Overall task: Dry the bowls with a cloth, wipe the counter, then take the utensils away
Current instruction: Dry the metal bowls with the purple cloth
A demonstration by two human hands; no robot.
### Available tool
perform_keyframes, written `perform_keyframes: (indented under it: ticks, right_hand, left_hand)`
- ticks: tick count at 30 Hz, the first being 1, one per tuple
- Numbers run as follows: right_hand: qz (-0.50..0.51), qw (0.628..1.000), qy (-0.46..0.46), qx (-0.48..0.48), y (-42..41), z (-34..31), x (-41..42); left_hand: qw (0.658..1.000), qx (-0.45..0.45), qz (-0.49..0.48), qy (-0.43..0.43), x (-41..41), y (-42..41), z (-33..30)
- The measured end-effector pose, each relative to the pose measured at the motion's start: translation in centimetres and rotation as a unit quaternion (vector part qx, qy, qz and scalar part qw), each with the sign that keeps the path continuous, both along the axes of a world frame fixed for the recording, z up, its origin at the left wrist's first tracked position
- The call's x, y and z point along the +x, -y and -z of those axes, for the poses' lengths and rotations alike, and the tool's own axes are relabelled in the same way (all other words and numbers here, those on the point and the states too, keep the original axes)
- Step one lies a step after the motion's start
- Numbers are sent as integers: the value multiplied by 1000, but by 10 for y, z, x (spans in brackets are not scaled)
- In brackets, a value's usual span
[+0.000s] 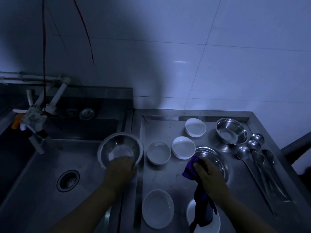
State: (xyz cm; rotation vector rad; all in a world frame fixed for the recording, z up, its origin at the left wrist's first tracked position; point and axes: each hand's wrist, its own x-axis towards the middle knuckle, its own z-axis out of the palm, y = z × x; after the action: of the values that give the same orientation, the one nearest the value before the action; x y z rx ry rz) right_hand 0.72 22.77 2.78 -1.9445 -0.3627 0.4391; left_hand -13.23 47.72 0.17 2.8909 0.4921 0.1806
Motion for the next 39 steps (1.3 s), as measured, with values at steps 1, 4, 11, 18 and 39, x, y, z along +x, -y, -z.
perform_keyframes:
  ticks: [1,4,11,18,39]
  right_hand:
    - [7,1000,1,2,4,-1,2]
    - [25,999,19,6,18,-6,9]
    - [97,995,23,23,82,-15,50]
    - [138,989,6,58,158,-4,126]
    - [125,986,-88,70,278,52,255]
  left_hand:
    - [1000,-14,25,13,6,6,-3]
    - [996,-2,50,69,31,31,-11]
    - [985,-21,86,146,113,115,-33]
    - [990,-112,58,68,223,201,-20]
    - [563,-716,-406,69,440,312,84]
